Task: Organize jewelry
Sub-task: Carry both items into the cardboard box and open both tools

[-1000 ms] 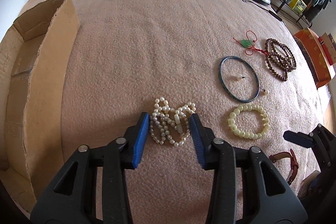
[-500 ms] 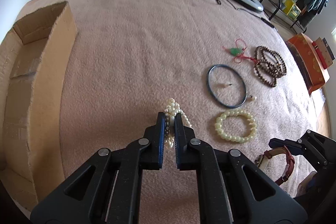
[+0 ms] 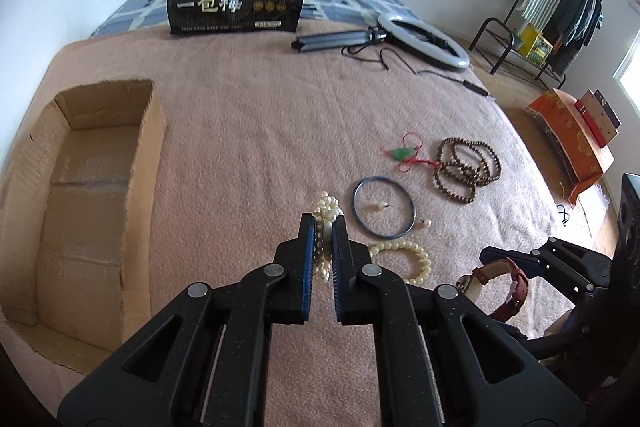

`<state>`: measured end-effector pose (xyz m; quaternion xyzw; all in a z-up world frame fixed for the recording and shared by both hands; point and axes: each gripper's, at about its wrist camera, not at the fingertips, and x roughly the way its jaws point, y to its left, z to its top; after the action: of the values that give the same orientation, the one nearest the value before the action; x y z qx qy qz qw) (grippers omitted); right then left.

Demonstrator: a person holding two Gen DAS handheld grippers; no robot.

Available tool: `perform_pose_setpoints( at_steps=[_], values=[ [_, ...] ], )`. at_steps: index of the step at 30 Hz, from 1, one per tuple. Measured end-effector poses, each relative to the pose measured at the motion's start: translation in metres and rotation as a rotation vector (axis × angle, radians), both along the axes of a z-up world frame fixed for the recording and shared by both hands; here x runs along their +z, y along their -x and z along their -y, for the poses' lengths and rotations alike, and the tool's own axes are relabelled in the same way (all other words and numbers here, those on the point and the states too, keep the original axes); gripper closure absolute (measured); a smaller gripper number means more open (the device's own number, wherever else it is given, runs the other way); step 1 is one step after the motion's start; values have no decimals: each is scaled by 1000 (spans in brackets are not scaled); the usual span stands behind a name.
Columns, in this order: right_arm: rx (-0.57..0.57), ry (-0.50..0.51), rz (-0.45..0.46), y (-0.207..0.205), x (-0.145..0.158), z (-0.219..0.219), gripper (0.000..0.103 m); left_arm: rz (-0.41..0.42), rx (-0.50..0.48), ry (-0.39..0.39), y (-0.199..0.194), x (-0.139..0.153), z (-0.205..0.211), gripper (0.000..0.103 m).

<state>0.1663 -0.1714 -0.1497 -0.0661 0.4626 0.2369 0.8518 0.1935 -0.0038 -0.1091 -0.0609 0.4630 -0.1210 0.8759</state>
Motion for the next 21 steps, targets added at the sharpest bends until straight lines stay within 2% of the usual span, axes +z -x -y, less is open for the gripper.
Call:
perform_pose_setpoints(
  at_steps=[9, 21],
  values=[
    [-4, -24, 57, -3, 23, -6, 40, 57, 40, 44, 11, 40, -30, 97],
    [31, -49, 98, -13, 43, -44, 40, 107, 181, -5, 38, 58, -111, 97]
  ],
)
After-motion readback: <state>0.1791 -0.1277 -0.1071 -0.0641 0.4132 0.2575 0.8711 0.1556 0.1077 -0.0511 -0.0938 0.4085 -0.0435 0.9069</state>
